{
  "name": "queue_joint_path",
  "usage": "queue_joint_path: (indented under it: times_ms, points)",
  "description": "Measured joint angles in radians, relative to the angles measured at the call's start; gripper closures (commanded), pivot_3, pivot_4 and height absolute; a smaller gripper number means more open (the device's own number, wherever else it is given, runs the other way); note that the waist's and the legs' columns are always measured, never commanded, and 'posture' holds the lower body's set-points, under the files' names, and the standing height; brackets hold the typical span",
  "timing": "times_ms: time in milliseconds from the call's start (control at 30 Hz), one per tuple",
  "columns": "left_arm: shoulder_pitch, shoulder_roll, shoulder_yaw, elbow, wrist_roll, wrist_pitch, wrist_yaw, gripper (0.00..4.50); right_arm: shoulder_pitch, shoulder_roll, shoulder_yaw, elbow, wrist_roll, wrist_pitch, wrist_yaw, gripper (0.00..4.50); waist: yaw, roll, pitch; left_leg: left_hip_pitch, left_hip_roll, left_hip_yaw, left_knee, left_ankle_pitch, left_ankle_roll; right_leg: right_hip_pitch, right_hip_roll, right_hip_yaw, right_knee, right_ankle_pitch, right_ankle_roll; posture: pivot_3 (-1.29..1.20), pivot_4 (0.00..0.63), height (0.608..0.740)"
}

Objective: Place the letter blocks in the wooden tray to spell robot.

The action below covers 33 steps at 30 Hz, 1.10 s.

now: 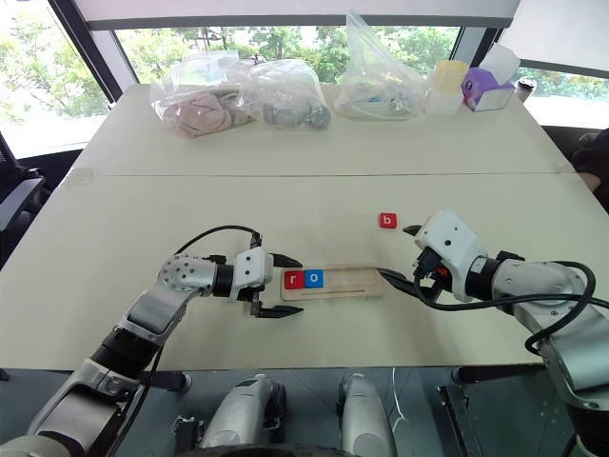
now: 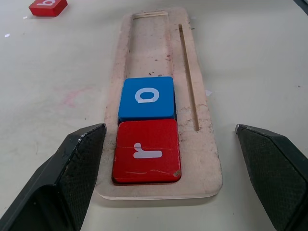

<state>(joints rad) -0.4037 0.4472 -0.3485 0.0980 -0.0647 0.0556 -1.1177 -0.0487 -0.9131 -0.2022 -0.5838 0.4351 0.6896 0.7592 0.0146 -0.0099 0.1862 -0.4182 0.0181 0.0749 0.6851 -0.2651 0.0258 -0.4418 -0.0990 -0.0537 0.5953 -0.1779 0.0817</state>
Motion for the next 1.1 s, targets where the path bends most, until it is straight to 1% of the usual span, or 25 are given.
queue_joint_path:
  times_ms: [333,733,933,1100]
  points:
    - [0.021,-0.017,0.017,0.000,-0.010,-0.010,0.040,0.03,-0.028,0.000,0.032,0.009,-0.006,0.000,0.002,0.00,0.002,0.000,0.000,0.000,0.000,0.000,0.000,0.000,0.000,0.000,0.000,0.000,0.000,0.000,0.000,0.00,0.150,0.740]
    - [0.034,-0.050,0.030,0.044,-0.023,-0.082,0.093,0.03,-0.051,0.001,0.042,0.028,-0.016,-0.007,0.003,0.00,0.000,0.000,0.000,0.000,0.000,0.000,0.000,0.000,0.000,0.000,-0.001,0.000,0.000,0.000,0.000,0.00,0.150,0.740]
    - [0.037,-0.058,0.056,0.053,-0.053,-0.076,0.095,0.03,-0.051,0.001,0.043,0.029,-0.018,-0.008,0.008,0.00,-0.001,0.000,0.000,-0.001,0.000,0.000,0.000,0.000,0.000,-0.001,0.000,0.000,0.000,0.000,0.000,0.00,0.150,0.740]
    - [0.049,-0.050,0.058,0.006,-0.101,-0.032,0.061,0.03,-0.051,0.002,0.047,0.029,-0.018,-0.008,0.012,0.00,-0.001,0.000,0.000,-0.002,0.000,0.000,0.000,0.000,0.000,-0.002,0.000,0.000,0.000,0.000,0.000,0.00,0.150,0.740]
